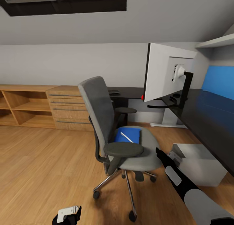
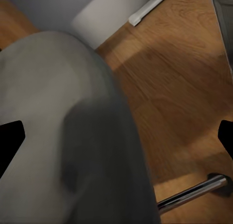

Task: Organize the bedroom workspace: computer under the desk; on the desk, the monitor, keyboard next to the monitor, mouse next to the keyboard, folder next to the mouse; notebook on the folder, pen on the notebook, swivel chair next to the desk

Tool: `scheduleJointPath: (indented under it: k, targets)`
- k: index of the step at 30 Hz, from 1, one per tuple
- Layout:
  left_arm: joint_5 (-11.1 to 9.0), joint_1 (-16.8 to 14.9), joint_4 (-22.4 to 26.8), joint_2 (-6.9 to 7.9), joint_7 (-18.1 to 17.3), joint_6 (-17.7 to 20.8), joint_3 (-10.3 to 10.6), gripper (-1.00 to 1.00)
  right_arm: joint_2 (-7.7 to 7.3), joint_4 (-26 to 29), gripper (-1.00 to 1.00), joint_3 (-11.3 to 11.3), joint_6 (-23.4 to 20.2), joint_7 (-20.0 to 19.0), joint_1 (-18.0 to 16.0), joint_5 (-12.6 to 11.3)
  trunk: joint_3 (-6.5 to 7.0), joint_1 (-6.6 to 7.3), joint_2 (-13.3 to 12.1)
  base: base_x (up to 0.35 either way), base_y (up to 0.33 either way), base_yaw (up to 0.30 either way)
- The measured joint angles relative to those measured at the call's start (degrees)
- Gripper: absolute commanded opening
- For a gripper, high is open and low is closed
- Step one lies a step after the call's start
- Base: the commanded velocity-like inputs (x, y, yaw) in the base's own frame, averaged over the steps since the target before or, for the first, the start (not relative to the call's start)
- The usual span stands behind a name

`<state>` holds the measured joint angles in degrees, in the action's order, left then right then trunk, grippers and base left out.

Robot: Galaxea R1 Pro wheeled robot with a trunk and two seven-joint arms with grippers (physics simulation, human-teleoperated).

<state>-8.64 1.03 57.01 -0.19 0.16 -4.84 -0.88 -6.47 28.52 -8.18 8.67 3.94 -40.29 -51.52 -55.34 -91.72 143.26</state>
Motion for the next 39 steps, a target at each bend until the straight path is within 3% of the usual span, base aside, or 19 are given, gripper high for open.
scheduleJointPath:
  k: [20, 39]
  targets:
    - [0.0, 0.0, 0.0, -0.04, 0.0, 0.0, 0.0, 1.00, 0.01, 0.0, 1.00, -0.1, 0.0, -0.1, 0.0, 0.0, 0.00, 0.00, 0.0, 0.000, 0.000, 0.165]
    - [-0.1, 0.0, 0.0, -0.04, 0.0, 0.0, 0.1, 1.00, -0.07, -0.2, 1.00, 0.1, 0.3, -0.2, 0.0, 0.0, 0.00, 0.00, 0.0, 0.000, 0.000, 0.010]
